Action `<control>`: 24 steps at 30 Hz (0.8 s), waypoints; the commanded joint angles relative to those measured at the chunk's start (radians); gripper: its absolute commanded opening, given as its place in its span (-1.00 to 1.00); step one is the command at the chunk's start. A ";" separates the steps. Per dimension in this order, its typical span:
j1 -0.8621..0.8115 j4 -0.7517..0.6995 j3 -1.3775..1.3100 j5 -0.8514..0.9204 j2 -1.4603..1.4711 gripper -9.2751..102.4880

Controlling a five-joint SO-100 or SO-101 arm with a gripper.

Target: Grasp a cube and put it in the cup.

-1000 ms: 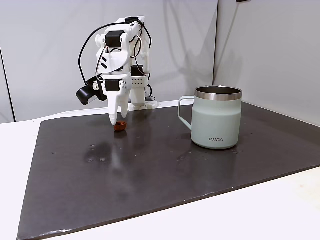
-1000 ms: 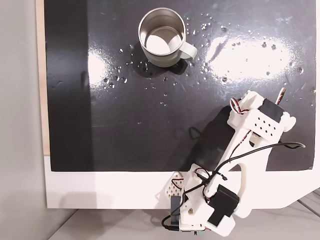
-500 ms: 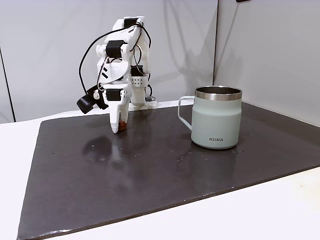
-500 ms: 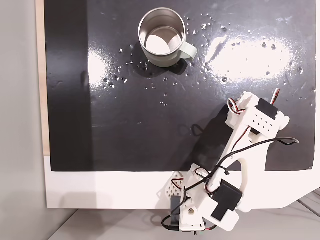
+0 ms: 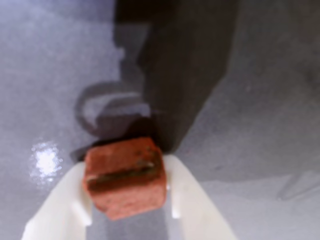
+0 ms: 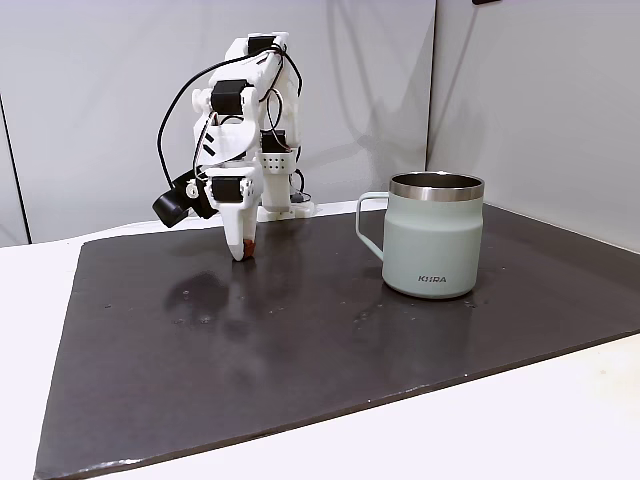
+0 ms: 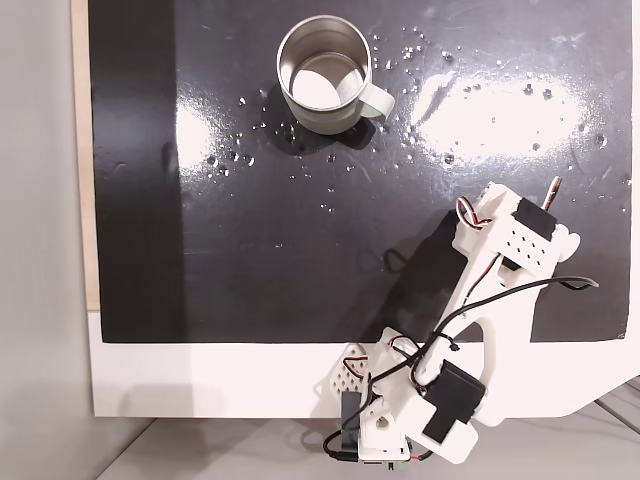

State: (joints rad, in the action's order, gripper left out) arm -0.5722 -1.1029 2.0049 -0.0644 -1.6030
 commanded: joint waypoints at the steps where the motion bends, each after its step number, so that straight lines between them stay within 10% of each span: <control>1: -0.014 0.005 0.002 0.005 -0.020 -0.74; 24: 0.123 -0.282 -0.213 -0.037 -0.425 -0.76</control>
State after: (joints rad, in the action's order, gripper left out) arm -0.4679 -1.3438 1.8837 -0.0874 -1.9420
